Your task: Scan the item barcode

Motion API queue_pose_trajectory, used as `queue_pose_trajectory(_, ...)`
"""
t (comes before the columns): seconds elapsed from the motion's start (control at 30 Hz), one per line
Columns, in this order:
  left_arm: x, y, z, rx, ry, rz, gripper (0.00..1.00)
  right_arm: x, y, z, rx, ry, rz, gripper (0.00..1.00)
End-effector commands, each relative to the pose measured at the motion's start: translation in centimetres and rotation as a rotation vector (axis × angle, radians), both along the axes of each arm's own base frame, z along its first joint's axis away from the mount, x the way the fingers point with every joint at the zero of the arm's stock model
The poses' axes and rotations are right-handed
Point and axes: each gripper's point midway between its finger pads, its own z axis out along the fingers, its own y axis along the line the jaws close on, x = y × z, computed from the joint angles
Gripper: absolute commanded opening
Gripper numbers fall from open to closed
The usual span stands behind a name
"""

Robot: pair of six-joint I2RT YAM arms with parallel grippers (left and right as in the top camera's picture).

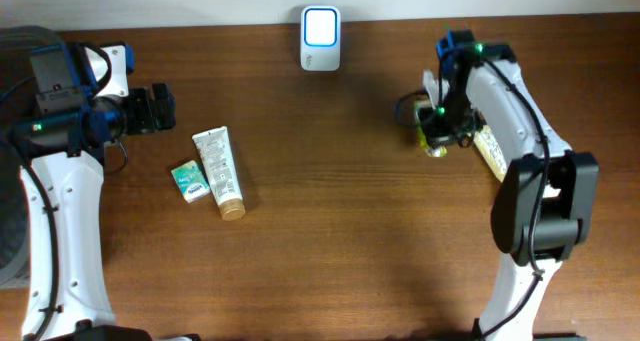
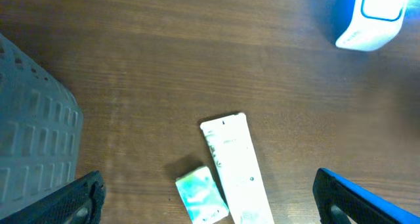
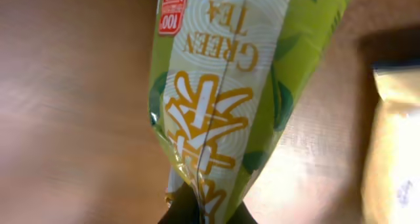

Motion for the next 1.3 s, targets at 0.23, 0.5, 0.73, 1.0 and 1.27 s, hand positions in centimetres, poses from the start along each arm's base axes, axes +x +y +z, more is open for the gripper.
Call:
queue_pose_trajectory(0.23, 0.0, -0.1, 0.6, 0.008, -0.016, -0.019, 0.99, -0.4, -5.4, -0.1, 0.066, -0.025, -0.176, 0.70)
queue_pose_trajectory(0.5, 0.0, -0.1, 0.6, 0.007, -0.016, -0.019, 0.99, 2.7, 8.5, 13.6, 0.670, -0.164, 0.015, 0.99)
queue_pose_trajectory(0.73, 0.0, -0.1, 0.6, 0.007, -0.016, -0.019, 0.99, 0.3, 28.0, 8.6, 0.757, -0.084, 0.265, 0.92)
queue_pose_trajectory(1.0, 0.0, -0.1, 0.6, 0.008, -0.016, -0.019, 0.99, -4.8, 40.2, -0.6, 0.579, -0.082, 0.317, 0.87)
queue_pose_trajectory(1.27, 0.0, -0.1, 0.6, 0.008, -0.016, -0.019, 0.99, -7.6, 42.6, -4.1, 0.520, -0.060, 0.365, 0.87)
